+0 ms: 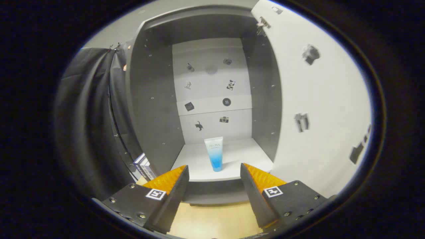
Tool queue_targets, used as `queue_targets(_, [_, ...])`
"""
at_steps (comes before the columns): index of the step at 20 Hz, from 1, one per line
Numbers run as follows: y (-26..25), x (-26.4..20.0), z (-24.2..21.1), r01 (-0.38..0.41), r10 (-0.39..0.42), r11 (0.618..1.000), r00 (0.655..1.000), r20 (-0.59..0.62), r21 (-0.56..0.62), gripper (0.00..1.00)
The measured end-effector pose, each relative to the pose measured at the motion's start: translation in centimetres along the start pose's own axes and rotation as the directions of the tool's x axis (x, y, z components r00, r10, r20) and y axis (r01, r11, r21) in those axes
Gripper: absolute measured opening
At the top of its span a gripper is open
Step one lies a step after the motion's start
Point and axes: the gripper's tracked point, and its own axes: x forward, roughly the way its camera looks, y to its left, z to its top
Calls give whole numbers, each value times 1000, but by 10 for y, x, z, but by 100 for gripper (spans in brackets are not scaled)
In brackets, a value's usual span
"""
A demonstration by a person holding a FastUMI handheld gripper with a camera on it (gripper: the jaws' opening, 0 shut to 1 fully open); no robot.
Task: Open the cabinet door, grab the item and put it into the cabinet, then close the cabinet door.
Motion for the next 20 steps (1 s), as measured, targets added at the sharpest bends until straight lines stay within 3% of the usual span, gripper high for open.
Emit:
queue_targets(1, [-4,-21,-1,6,-6,1000,1000,5,9,97])
queue_targets(10, [-74,-189,-2,128,-135,986,989,65,109,98])
queue_targets(15, [-128,-243,2,228,-245,961,964,104,155,98])
queue_targets(20, [-211,-265,-3,374,-390,915,915,101,150,99])
